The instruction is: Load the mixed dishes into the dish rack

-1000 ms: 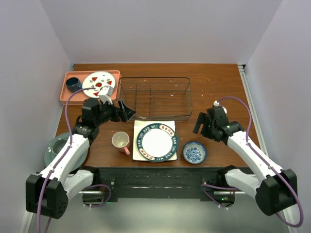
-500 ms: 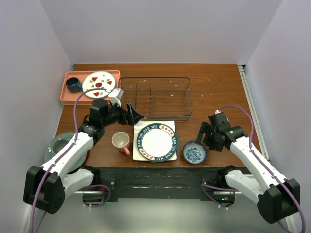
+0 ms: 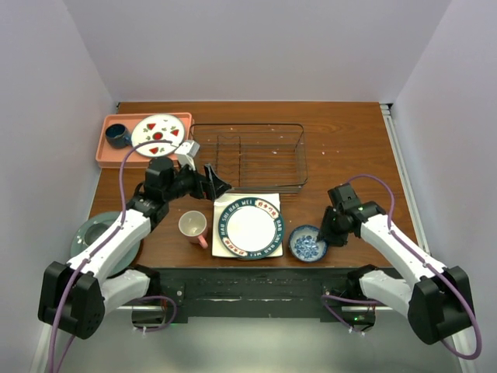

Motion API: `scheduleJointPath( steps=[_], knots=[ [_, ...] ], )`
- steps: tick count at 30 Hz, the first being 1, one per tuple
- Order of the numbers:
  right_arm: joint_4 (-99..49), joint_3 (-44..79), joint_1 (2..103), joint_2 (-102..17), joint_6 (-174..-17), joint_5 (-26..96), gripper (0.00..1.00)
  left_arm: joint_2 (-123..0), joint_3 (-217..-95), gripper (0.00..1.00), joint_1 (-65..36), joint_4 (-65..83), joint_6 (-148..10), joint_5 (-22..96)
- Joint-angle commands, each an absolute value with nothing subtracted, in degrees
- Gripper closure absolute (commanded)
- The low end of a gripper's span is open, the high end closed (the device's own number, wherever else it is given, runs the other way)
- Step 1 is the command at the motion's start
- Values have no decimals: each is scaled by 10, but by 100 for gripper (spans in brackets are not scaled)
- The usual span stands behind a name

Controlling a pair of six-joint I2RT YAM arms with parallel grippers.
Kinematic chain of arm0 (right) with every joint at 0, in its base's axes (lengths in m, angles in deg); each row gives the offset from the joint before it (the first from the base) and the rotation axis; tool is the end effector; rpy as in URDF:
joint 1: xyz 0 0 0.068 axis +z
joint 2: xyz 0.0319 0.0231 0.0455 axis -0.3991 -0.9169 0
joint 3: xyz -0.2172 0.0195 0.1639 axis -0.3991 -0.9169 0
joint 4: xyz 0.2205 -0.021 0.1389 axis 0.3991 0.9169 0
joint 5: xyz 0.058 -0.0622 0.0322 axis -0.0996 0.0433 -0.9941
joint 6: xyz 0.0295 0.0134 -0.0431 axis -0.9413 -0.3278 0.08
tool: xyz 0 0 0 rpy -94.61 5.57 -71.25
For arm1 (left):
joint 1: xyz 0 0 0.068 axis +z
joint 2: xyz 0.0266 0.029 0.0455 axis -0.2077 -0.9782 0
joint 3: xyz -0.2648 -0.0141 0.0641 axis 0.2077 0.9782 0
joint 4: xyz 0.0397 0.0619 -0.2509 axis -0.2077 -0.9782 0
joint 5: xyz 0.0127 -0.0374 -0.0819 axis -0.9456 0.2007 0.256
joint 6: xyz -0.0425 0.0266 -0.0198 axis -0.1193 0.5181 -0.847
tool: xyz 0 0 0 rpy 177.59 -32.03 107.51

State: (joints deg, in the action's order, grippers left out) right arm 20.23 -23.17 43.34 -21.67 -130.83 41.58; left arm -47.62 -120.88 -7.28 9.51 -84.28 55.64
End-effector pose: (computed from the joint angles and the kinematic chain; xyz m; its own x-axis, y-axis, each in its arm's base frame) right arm 0.1603 0.0584 0.1884 -0.8914 0.3926 -0.2267 0.3436 0.9112 0.2272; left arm 0.2218 -0.0946 0.2588 -0.6281 -0.2085 -0.7497 0.4541 0.6842 -0.5707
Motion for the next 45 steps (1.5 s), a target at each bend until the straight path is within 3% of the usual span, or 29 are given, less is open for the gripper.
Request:
scheduleJointPath(
  steps=[1,4,20,33,39,45],
  knots=[
    [182,-239,433,-221,-1312,411,76,-486,-1240,0,-76,121,-841,583],
    [195,-235,433,-216,-1309,419,100,-489,-1241,0,-79,123,-843,588],
    [278,-49,433,-157,-1304,520,100,-520,-1276,0,-106,141,-866,618],
    [63,12,436,-170,-1210,338,100,-607,-1390,0,-176,170,-870,629],
    [25,34,463,-209,-1198,335,100,-677,-1480,0,-206,117,-837,597],
    [1,26,492,-220,-1183,382,100,-694,-1483,0,-218,115,-814,581]
  ],
)
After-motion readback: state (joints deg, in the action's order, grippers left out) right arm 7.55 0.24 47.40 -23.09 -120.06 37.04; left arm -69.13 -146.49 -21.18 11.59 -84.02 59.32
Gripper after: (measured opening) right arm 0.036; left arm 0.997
